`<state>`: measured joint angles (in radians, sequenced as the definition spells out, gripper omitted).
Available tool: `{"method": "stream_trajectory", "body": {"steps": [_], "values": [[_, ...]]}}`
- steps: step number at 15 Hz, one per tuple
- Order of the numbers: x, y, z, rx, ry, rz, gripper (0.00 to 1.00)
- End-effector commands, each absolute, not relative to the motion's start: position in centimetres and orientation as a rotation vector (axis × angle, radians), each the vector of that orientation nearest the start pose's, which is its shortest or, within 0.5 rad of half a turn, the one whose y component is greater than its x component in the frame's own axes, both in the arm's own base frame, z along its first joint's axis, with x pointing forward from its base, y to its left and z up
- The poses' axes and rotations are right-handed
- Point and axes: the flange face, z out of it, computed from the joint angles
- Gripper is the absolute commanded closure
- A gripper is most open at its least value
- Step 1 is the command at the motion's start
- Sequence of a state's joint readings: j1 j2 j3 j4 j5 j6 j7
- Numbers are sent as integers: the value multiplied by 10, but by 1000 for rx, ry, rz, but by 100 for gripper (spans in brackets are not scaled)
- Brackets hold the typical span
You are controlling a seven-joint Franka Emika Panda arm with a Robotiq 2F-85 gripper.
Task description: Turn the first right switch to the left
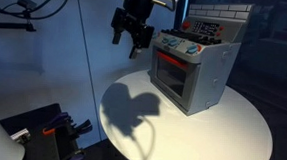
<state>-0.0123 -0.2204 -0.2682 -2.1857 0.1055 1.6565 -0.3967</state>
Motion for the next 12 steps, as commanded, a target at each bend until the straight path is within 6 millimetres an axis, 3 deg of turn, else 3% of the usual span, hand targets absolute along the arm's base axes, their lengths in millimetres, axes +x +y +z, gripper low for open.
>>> {"method": "stream_trajectory", "body": {"steps": [1, 12], "values": [[434, -119, 457, -2861, -151, 357, 0], [440, -119, 463, -2869, -142, 336, 0]]}}
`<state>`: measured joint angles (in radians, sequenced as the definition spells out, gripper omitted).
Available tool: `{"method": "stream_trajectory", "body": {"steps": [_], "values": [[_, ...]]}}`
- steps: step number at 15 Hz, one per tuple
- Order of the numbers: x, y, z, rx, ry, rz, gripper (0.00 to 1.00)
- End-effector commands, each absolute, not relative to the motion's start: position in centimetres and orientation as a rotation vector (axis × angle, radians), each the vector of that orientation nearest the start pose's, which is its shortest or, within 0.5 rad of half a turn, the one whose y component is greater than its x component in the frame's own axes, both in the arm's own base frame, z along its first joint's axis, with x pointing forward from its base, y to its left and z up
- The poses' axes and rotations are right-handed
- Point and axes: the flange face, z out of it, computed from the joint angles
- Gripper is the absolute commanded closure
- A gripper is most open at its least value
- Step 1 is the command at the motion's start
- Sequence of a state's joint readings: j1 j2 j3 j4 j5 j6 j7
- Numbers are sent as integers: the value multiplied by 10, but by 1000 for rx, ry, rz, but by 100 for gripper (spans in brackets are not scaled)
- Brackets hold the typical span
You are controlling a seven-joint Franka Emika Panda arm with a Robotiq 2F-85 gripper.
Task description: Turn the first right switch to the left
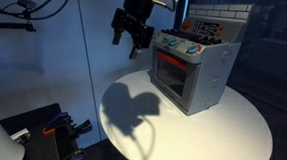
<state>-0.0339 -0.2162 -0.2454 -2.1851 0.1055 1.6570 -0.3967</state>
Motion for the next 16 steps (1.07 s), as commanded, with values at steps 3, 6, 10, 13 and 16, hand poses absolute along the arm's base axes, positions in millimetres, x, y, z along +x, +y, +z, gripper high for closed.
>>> {"method": "stream_trajectory", "body": {"steps": [3, 6, 10, 13, 16], "values": [[445, -118, 474, -2881, -141, 299, 0], [454, -119, 486, -2896, -125, 252, 0], [468, -124, 506, -2928, -74, 147, 0], [482, -129, 519, -2940, -12, 62, 0], [494, -135, 526, -2950, 69, -36, 0]]}}
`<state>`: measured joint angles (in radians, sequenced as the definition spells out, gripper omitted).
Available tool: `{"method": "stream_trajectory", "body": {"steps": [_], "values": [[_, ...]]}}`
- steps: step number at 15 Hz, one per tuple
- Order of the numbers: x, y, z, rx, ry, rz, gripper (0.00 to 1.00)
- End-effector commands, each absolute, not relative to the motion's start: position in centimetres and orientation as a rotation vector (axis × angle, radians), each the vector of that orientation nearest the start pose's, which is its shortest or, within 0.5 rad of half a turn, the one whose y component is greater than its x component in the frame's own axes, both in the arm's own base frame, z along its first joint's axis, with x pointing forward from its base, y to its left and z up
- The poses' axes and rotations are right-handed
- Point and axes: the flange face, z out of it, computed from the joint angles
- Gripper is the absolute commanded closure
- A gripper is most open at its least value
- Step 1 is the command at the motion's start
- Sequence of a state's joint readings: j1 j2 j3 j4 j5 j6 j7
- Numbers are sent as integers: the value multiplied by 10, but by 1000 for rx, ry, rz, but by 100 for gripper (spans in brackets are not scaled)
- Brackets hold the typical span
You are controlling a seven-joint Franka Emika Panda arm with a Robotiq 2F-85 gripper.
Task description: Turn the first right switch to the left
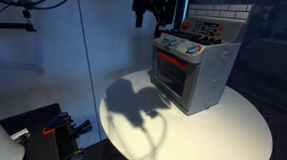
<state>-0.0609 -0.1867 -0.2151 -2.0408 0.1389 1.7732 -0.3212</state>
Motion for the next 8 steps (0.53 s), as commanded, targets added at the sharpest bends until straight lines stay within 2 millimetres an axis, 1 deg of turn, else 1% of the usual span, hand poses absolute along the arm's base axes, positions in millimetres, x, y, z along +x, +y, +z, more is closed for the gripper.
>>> {"method": "stream_trajectory", "body": {"steps": [1, 8], "values": [[499, -136, 527, -2956, 97, -71, 0], [523, -142, 519, -2985, 322, -322, 0]]}}
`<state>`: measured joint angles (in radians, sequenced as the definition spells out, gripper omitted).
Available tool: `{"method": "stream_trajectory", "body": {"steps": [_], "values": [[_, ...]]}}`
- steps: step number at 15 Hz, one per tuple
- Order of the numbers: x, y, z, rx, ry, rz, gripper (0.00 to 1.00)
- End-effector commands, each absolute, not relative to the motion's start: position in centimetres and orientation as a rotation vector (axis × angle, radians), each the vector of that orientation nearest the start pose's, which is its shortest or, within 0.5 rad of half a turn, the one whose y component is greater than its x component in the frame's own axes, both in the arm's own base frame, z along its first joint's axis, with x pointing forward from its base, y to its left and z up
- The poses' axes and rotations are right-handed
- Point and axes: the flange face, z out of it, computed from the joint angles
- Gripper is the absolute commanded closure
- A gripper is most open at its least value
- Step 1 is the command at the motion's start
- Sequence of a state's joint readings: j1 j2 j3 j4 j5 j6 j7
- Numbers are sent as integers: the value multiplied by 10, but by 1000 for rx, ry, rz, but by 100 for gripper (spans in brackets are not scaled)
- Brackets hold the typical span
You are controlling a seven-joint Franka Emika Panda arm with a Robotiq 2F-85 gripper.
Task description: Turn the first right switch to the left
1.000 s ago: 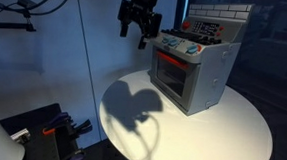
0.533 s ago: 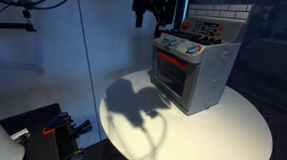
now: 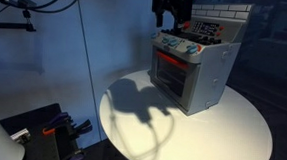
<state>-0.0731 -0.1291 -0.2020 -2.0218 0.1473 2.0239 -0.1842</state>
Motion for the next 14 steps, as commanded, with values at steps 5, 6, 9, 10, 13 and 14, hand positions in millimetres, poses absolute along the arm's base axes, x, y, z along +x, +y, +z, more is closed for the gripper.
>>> {"method": "stream_trajectory", "body": {"steps": [5, 6, 9, 10, 13, 14], "values": [[535, -144, 507, -2962, 464, -430, 0], [536, -144, 505, -2957, 488, -444, 0], [541, -146, 499, -2932, 557, -481, 0], [542, -146, 497, -2929, 570, -492, 0], [543, -146, 495, -2954, 540, -477, 0], [543, -146, 494, -2954, 541, -475, 0]]}}
